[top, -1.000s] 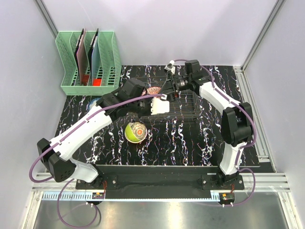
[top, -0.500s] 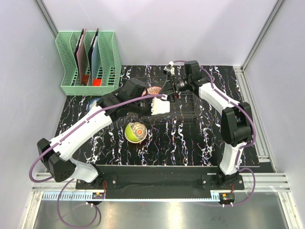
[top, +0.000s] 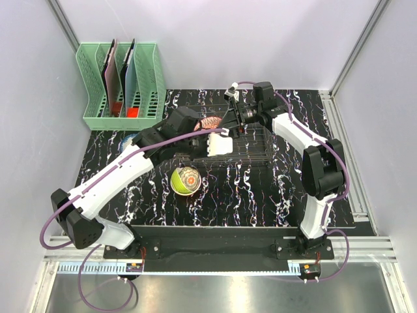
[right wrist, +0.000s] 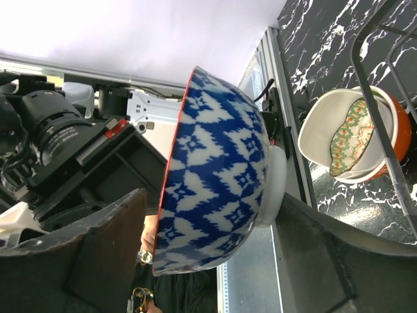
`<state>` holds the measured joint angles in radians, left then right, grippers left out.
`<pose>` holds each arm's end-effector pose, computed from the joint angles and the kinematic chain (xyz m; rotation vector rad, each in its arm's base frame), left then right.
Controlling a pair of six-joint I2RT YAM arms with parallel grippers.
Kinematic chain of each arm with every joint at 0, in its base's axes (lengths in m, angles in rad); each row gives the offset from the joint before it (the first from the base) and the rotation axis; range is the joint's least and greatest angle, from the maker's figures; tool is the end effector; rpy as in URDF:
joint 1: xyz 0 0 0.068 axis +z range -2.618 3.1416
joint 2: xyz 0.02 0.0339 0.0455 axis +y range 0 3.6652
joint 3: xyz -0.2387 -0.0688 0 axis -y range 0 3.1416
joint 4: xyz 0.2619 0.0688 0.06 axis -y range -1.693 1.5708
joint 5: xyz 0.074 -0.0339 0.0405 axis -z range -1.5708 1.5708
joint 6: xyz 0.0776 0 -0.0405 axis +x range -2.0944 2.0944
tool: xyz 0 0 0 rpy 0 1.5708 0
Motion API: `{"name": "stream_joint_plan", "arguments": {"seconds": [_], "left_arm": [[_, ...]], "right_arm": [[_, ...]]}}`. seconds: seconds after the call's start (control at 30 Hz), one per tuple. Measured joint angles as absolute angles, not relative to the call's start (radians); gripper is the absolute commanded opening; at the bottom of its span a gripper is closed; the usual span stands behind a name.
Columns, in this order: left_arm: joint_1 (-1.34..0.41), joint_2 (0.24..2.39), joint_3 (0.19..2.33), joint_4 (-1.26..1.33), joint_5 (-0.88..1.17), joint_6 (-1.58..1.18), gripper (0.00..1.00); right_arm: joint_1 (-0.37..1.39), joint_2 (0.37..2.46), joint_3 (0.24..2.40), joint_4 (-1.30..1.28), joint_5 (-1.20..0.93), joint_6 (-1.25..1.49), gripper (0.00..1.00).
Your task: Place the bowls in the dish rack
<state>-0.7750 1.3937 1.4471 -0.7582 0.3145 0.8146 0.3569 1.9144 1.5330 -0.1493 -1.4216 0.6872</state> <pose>0.2324 -0.2612 0.3266 1.7214 1.4583 -0.3361 0.3851 0.2255 0.2532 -0.6470 2.1456 2.0739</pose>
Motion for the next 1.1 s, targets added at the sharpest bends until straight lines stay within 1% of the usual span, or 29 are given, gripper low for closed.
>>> {"name": "stream_joint_plan", "arguments": {"seconds": [0.13, 0.6, 0.8, 1.1], "left_arm": [[-0.775, 1.391, 1.434, -0.748, 0.311, 0.813, 0.00], [-0.780, 1.339, 1.362, -0.636, 0.235, 0.783, 0.00], [-0.779, 1.334, 1.352, -0.633, 0.205, 0.764, 0.00], [-0.779, 1.330, 1.356, -0.633, 0.197, 0.730, 0.00]], "right_arm": [[0.357, 1.914, 1.533, -0.142, -1.432, 0.690, 0.95], [0.323, 1.917, 1.575, -0.131, -1.457, 0.716, 0.96], [0.295, 1.932, 1.612, -0.125, -1.462, 0.731, 0.96], [0.297, 1.985, 1.637, -0.123, -1.469, 0.739, 0.98]]}}
